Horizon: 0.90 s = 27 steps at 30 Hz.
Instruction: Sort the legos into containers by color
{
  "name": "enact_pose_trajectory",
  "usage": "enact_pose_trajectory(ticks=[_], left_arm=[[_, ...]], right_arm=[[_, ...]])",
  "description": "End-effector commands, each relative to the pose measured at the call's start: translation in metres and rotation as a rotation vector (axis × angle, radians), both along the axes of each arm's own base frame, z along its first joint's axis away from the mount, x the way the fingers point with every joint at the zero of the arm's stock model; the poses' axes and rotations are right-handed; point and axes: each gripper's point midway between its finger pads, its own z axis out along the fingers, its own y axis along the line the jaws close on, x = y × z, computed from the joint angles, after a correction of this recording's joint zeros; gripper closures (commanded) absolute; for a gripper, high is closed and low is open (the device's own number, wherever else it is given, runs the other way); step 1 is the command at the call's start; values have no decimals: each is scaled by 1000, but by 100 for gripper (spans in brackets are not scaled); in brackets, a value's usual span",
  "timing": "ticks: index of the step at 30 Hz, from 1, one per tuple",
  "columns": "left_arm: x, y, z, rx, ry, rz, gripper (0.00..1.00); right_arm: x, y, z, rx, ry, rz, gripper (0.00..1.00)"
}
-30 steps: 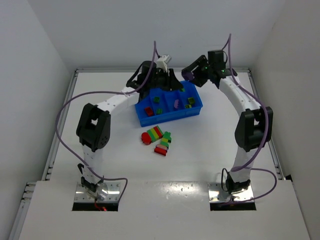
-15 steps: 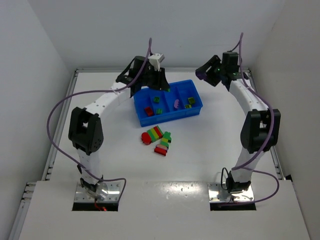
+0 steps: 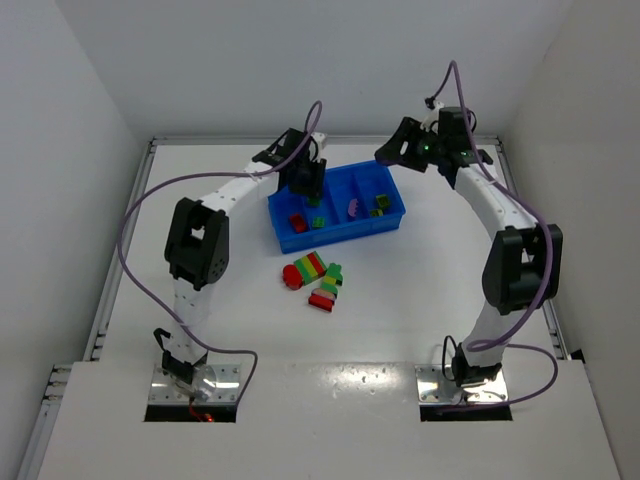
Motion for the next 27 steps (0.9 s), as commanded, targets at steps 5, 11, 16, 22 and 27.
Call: enact_pose_trajectory(ticks=[5, 11, 16, 22, 27], left_arm=[[9, 10, 10, 14, -8, 23, 47], [7, 7, 5, -20, 21, -38, 4], [22, 4, 51, -152, -32, -24, 0], [25, 30, 123, -285, -144, -67, 0], [8, 52, 138, -384, -134, -178, 0]], right_arm=[[-5, 12, 19, -71, -122, 117, 100], [-2, 33, 5, -149, -125, 224, 100], [7, 47, -1, -243, -178, 307, 100], [11, 60, -32, -316, -158, 401, 100], [19, 78, -53, -348, -151, 463, 98]])
